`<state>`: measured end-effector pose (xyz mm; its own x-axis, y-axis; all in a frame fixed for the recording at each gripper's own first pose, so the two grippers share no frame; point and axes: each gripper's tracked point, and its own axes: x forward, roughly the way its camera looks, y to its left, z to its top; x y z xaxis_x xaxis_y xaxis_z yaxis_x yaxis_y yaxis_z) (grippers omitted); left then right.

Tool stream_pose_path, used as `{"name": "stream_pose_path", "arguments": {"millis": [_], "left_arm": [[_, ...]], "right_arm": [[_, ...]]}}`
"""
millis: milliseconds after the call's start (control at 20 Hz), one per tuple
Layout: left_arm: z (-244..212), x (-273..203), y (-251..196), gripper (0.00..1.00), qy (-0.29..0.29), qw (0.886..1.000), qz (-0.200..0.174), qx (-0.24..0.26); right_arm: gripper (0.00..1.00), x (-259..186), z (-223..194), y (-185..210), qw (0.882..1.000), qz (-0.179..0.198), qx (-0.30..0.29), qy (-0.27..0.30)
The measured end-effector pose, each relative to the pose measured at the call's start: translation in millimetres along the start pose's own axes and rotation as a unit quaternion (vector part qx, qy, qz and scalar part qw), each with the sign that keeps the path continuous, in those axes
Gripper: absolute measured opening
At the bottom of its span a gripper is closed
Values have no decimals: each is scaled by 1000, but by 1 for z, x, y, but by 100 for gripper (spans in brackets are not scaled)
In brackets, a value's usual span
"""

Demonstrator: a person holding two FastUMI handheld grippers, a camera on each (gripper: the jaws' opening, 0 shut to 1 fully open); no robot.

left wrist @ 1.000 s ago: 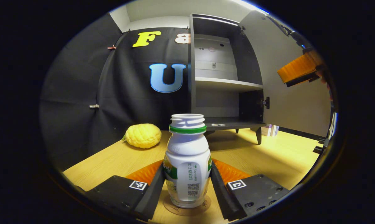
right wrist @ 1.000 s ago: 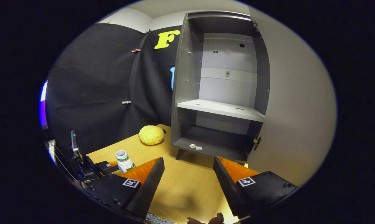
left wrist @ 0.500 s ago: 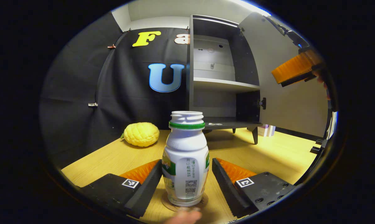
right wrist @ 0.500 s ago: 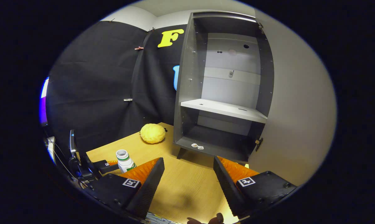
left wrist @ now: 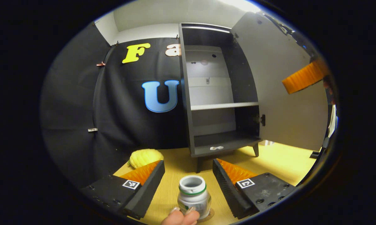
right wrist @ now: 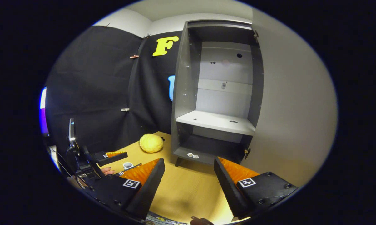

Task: Open the cabinet door with the right hand, grasp the bottle in the cabinet with the left hand and place it on the coaster, then close the cabinet door with the right hand.

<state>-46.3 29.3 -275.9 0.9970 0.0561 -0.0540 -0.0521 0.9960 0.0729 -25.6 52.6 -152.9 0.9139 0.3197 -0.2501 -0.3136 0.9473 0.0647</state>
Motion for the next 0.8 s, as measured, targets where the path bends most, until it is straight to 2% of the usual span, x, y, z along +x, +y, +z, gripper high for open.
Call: {"name": "stream_pose_path", "arguments": {"millis": [150,300,400,500,600,650,700,750,800], "left_arm": [[55,-10,-1,96,1,1000,-21,-22],[114,-18,6,96,-21,999,-30,-1],[145,-23,7,96,-34,999,-34,16],[169,-26,1,97,-44,998,-45,10],[192,-27,-7,97,-53,997,-61,1],[201,-28,-12,97,-56,996,-68,0],[206,-28,-16,96,-55,996,-72,1],[209,-27,-20,96,-54,996,-76,3],[212,-26,-25,96,-53,996,-78,3]], "right_arm": [[98,-30,31,-10,999,-23,-17,-14],[98,-70,57,-15,998,-48,-29,-32],[97,-99,70,-25,997,-70,-15,-38],[96,-133,86,-37,993,-99,20,-56],[94,-164,98,-61,986,-142,34,-84],[100,-177,99,-77,981,-168,35,-95],[94,-190,98,-93,976,-192,41,-99],[100,-201,95,-108,971,-211,52,-97],[99,-211,93,-121,968,-225,61,-95]]}}
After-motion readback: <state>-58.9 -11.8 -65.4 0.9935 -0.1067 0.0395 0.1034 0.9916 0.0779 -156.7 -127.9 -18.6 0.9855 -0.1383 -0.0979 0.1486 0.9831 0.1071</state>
